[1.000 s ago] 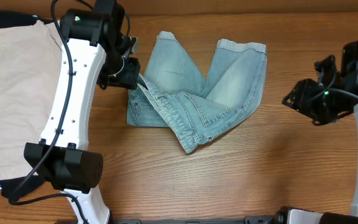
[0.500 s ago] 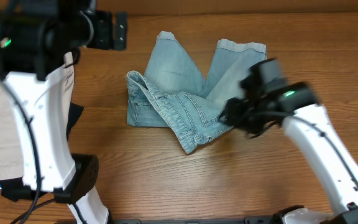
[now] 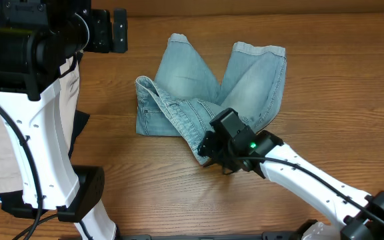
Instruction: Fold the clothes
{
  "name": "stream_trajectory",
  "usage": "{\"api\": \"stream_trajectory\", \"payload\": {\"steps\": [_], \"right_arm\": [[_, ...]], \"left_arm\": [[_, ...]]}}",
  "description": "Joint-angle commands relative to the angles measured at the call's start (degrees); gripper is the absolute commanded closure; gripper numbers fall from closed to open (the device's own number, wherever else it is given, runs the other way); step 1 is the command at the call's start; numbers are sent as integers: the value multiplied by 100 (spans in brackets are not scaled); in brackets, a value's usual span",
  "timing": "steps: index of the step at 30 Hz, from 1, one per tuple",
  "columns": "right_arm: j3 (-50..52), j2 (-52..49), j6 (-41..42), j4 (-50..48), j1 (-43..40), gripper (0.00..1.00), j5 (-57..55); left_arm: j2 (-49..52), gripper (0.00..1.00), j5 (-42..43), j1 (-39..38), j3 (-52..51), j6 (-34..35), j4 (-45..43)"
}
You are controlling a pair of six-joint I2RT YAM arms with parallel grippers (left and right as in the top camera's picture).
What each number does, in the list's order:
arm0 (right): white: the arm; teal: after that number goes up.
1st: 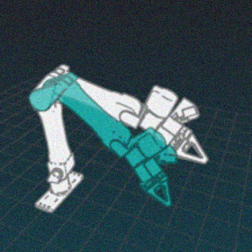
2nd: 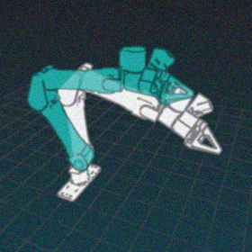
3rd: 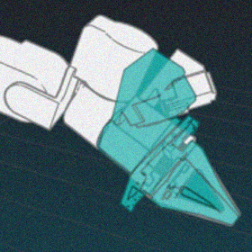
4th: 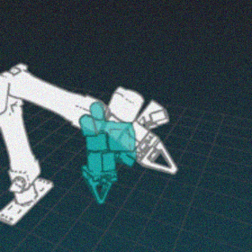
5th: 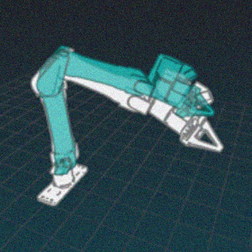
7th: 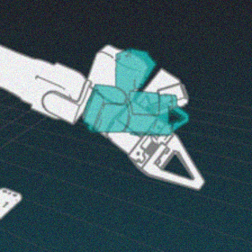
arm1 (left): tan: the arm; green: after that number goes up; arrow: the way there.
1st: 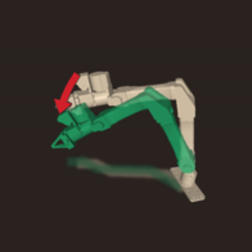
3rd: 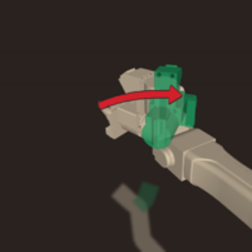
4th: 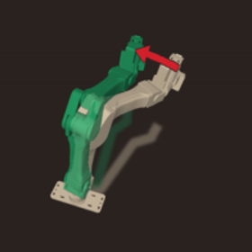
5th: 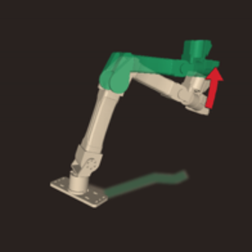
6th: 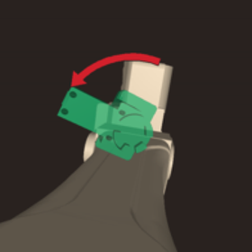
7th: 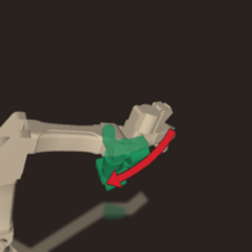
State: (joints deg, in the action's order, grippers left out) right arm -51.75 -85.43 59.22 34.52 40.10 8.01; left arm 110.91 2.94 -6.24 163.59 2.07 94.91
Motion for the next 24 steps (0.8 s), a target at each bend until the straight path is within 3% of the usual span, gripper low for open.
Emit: {"api": "stream_trajectory", "payload": {"steps": [1,9,13,20,24], "right_arm": [[111,-184,361,-234,17,34,-232],[111,-431,361,-431,20,70,-151],[111,-431,337,-411,17,95,-151],[66,-306,-369,-289,-87,96,345],[-173,188,-675,776,-345,96,802]], "left_arm": [[44,0,-216,28,0,114,42],[44,0,-232,26,-4,116,44],[44,0,-232,26,-4,116,42],[46,0,-236,28,-4,114,42],[46,0,-232,26,-4,116,22]]}}
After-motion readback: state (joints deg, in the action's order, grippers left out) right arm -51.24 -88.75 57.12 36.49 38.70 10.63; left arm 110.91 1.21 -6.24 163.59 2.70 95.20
